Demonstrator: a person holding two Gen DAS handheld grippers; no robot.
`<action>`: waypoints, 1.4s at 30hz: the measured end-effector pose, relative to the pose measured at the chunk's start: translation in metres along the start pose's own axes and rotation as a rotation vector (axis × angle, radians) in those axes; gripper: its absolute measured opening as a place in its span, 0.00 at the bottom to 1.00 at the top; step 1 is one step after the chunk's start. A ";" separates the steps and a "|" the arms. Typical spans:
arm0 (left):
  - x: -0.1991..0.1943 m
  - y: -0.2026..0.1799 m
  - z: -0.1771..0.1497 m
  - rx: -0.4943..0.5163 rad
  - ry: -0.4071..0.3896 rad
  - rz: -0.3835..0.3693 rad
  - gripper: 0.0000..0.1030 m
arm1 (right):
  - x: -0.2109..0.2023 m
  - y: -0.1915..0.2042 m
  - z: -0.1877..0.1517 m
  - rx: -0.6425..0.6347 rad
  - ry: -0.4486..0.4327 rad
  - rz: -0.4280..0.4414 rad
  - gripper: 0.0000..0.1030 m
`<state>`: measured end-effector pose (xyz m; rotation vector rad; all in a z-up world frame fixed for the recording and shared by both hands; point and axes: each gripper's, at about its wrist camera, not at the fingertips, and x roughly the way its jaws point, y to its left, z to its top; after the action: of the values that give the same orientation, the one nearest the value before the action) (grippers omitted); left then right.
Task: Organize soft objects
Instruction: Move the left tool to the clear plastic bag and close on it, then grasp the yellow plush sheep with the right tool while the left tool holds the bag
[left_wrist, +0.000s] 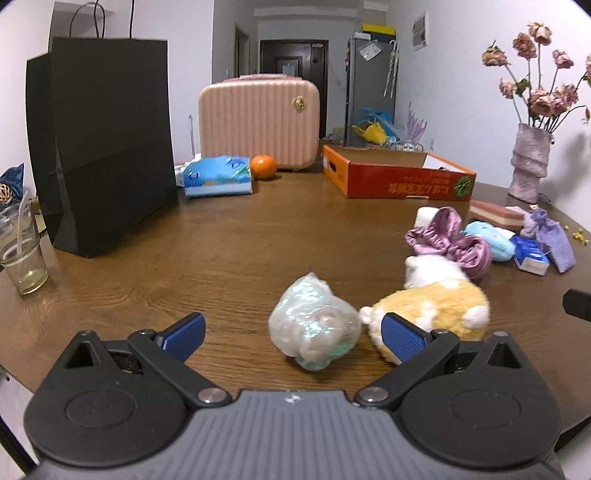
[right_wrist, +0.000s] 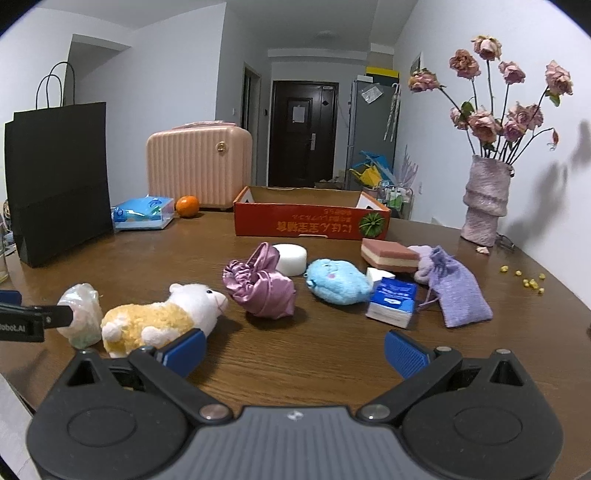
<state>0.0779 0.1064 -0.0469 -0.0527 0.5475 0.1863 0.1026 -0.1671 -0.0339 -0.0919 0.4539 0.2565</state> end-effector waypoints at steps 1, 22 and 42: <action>0.004 0.002 0.000 -0.003 0.005 0.002 1.00 | 0.003 0.000 0.001 0.004 0.001 0.002 1.00; 0.079 0.012 0.004 -0.026 0.090 -0.063 0.77 | 0.058 0.016 0.007 0.032 0.068 0.011 1.00; 0.055 0.026 -0.004 -0.028 0.015 -0.094 0.48 | 0.045 0.043 0.008 0.012 0.044 0.037 1.00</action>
<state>0.1167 0.1406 -0.0788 -0.1074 0.5563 0.1018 0.1337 -0.1145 -0.0485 -0.0776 0.5012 0.2884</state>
